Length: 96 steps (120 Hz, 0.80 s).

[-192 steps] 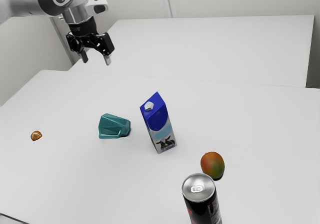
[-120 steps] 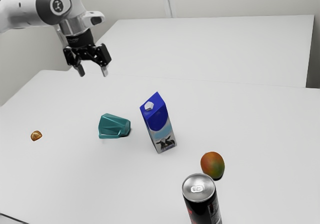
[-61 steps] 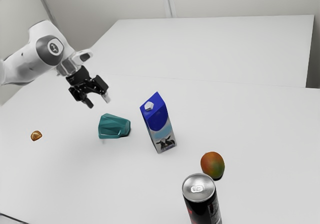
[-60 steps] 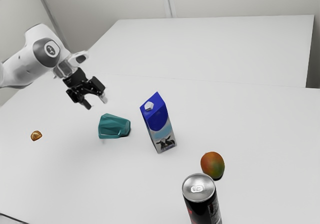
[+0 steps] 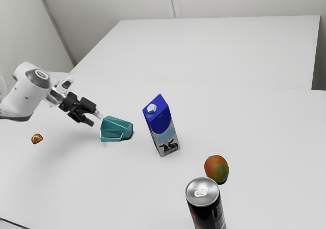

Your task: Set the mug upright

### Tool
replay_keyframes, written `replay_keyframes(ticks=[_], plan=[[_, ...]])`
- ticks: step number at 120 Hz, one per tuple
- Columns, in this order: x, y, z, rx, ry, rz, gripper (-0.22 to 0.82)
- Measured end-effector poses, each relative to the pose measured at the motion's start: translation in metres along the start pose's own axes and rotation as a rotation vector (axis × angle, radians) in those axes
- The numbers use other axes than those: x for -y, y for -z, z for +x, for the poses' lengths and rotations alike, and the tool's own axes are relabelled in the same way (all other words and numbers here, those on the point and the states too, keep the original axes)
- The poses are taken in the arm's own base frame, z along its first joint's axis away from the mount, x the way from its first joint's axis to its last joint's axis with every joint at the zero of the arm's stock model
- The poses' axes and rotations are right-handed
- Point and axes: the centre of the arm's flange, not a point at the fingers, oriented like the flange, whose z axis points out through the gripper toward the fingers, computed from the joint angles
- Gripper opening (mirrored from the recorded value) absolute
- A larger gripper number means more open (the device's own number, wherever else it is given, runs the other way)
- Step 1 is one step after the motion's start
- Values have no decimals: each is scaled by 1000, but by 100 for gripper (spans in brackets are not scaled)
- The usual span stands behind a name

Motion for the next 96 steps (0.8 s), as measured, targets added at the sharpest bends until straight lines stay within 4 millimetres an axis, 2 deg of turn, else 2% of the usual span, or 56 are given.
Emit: replay_keyframes(ticks=[12,59,78,96], plan=[[8,-13,1,-9,-47,-39,60],[13,-47,4,-56,-169,-188,58],[17,-55,1,-54,-200,-228,37],[15,-54,5,-56,-242,-248,16]])
